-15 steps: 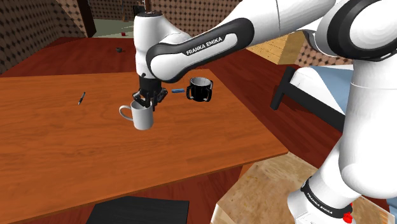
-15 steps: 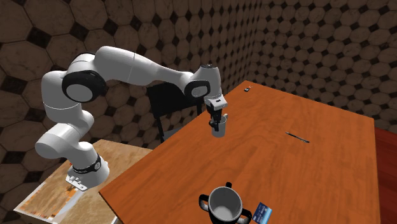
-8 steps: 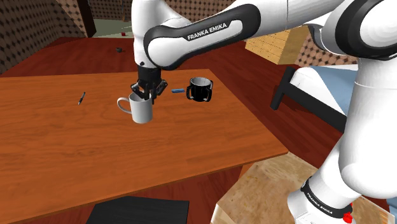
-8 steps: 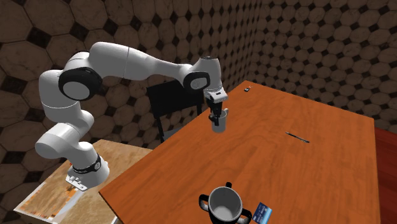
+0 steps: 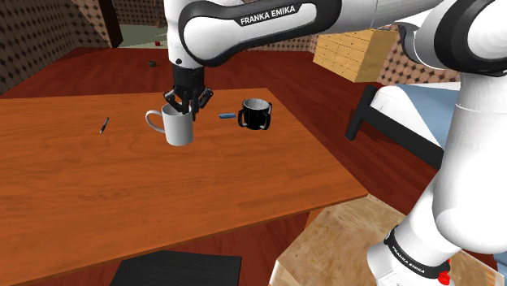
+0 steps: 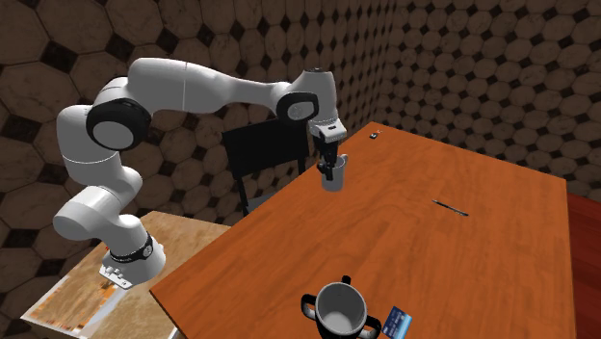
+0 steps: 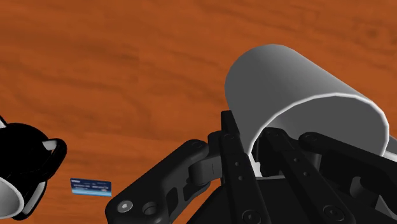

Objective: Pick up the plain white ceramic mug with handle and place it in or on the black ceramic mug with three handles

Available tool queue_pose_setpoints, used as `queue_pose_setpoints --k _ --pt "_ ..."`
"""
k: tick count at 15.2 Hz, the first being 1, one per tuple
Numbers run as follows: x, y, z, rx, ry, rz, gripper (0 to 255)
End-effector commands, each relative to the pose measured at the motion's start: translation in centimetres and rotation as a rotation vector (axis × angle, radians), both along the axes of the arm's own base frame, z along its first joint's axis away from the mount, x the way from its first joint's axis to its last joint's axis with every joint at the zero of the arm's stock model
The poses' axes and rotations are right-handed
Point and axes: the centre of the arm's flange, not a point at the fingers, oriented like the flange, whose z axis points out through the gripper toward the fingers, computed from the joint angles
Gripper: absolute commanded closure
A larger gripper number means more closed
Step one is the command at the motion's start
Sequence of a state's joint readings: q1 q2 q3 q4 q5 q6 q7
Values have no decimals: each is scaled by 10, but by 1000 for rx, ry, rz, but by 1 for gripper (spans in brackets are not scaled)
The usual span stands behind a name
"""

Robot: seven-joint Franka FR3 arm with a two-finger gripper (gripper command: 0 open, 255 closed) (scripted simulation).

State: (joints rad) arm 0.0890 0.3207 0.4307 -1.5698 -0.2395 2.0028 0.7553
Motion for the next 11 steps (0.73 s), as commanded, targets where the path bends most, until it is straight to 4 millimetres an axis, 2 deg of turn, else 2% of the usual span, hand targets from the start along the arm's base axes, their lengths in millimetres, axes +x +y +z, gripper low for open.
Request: queue_pose_setpoints --k 1,10,11 --pt "0 0 10 0 0 0 255" --pt "0 0 54 0 0 0 255" --pt "3 -13 54 0 0 0 255"
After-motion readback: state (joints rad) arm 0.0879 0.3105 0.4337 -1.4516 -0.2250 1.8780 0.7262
